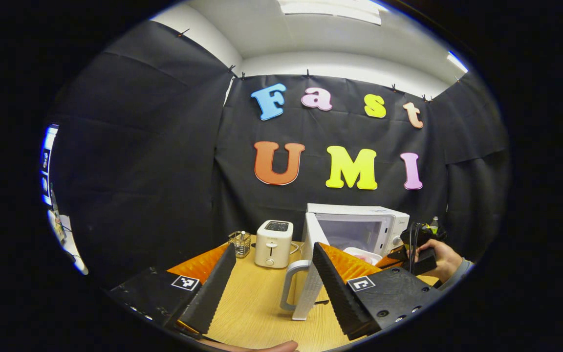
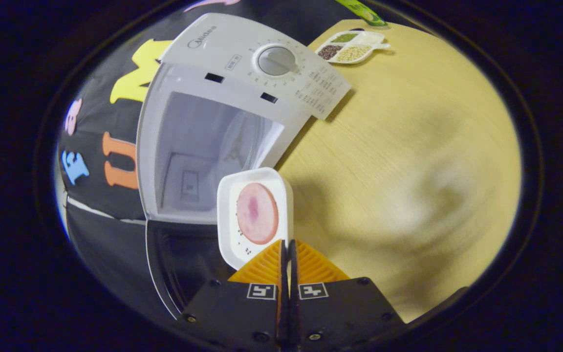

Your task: Open the microwave oven with the left hand, put the food in, and close the microwave oven.

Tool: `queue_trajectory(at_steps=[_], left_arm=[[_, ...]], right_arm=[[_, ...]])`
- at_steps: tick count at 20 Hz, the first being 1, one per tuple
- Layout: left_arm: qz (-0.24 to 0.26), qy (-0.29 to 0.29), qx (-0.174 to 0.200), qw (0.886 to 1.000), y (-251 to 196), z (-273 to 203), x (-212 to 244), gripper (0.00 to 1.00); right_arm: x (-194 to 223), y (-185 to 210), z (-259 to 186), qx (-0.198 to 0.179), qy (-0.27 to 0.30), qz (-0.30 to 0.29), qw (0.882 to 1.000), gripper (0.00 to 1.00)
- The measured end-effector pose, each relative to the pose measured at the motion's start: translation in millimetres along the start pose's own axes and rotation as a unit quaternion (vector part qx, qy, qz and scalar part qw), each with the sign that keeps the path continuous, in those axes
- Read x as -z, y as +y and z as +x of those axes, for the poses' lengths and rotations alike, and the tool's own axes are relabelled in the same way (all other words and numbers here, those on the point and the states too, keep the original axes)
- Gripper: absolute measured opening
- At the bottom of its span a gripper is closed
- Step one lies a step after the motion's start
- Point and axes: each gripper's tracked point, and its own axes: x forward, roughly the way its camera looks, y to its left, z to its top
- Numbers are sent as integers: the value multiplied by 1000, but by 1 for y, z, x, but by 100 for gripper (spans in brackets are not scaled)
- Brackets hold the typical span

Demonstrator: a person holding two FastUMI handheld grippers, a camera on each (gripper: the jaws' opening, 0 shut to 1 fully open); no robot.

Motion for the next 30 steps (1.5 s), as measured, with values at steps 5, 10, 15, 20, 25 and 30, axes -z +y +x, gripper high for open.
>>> queue_trajectory(at_steps=[5,10,15,20,25,30], left_arm=[[5,0,-16,1000,13,1,8,94],[51,-8,-37,998,29,9,14,94],[72,15,-50,996,31,17,35,93],[32,28,-35,998,22,25,47,94],[10,23,-31,999,21,29,47,94],[10,28,-24,999,33,39,55,94]], right_arm=[[-17,49,49,-71,-103,76,989,4],[-48,76,87,-100,-199,62,973,4],[-88,84,115,-104,-273,34,956,4],[-102,79,124,-92,-304,-2,948,0],[-99,80,122,-97,-316,-40,943,12],[-73,84,86,-79,-312,-177,930,46]])
